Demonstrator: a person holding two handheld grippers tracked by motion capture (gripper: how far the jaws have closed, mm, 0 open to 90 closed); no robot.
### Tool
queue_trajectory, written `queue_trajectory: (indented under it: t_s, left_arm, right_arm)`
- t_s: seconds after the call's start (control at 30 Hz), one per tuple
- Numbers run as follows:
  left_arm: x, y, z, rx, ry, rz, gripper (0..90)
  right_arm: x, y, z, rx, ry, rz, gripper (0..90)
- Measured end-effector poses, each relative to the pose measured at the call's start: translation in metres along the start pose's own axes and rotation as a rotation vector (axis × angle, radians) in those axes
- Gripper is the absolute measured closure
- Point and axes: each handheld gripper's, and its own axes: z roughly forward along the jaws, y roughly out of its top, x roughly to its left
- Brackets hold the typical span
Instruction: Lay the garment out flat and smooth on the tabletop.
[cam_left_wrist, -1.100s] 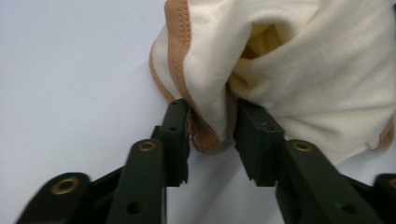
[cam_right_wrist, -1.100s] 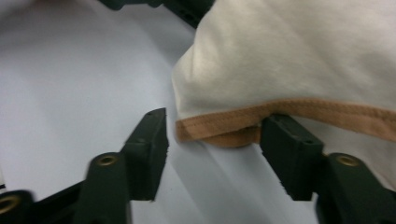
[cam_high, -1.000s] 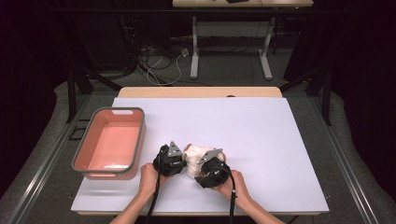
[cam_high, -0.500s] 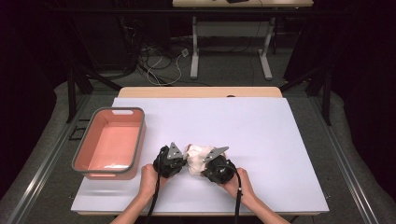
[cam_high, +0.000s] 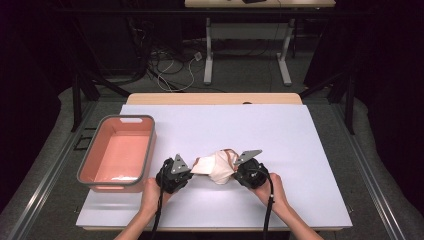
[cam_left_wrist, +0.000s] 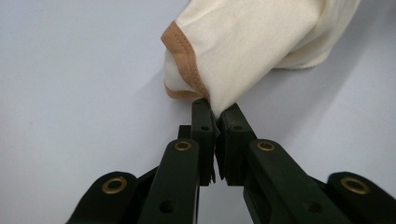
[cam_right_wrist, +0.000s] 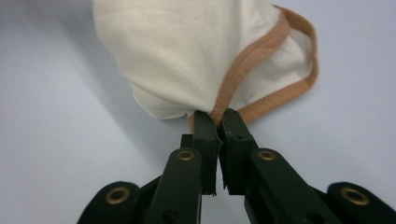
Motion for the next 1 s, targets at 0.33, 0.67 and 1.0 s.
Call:
queue_trajectory:
  t_s: [0.33, 0.67, 1.0]
  left_arm:
    - [-0.002, -0.002, 0.007, 0.037, 0.008, 0.024, 78.8]
    - [-0.02, 0.012, 0.019, 0.021, 0.056, 0.105, 48.1]
    - [-0.022, 0.012, 0.017, 0.002, 0.059, 0.122, 86.9]
  right_arm:
    - [-0.012, -0.003, 0.002, 0.004, -0.02, 0.022, 84.9]
    - [0.01, 0.007, 0.002, 0.002, 0.063, -0.048, 45.6]
    - [0.008, 0.005, 0.007, 0.012, 0.042, -0.057, 83.7]
